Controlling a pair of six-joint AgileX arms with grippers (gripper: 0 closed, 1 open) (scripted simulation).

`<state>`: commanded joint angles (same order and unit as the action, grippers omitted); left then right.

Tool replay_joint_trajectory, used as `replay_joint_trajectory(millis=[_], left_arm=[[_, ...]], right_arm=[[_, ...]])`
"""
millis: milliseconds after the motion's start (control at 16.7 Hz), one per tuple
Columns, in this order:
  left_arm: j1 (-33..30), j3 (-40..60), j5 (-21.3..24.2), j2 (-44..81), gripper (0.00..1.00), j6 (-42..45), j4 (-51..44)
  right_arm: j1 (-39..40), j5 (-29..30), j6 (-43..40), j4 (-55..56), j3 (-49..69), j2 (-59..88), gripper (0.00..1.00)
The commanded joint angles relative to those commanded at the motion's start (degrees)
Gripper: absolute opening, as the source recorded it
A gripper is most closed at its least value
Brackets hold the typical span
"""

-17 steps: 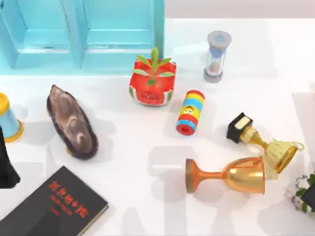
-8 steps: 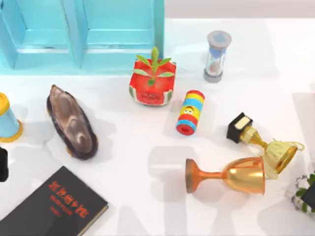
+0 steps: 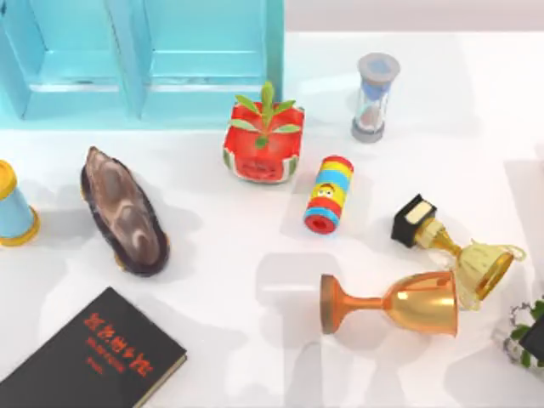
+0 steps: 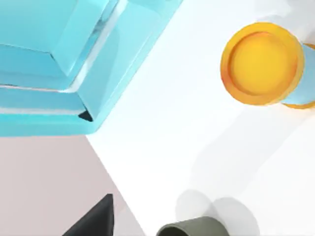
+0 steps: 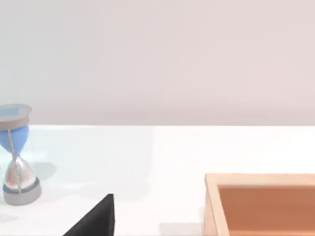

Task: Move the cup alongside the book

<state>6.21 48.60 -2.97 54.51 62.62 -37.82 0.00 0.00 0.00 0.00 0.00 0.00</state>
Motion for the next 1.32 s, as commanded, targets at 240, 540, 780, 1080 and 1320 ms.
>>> replay_joint_trajectory(millis=[240,540,780,1080,1320], left_arm=[[5.19,16.52,0.29,20.45,1.0,21.83,-13.74],[12.99,33.43,1.18,41.1,1.0,42.38,-27.18],[19.6,43.54,1.95,52.46,1.0,54.24,-33.85],[25.93,50.97,2.76,59.5,1.0,61.28,-37.55],[27.37,52.38,2.99,60.63,1.0,62.48,-38.06]], right_arm=[[0.0,0.0,0.0,0.0,0.0,0.0,1.0],[0.0,0.0,0.0,0.0,0.0,0.0,1.0],[0.0,0.0,0.0,0.0,0.0,0.0,1.0],[0.0,0.0,0.0,0.0,0.0,0.0,1.0],[0.0,0.0,0.0,0.0,0.0,0.0,1.0]])
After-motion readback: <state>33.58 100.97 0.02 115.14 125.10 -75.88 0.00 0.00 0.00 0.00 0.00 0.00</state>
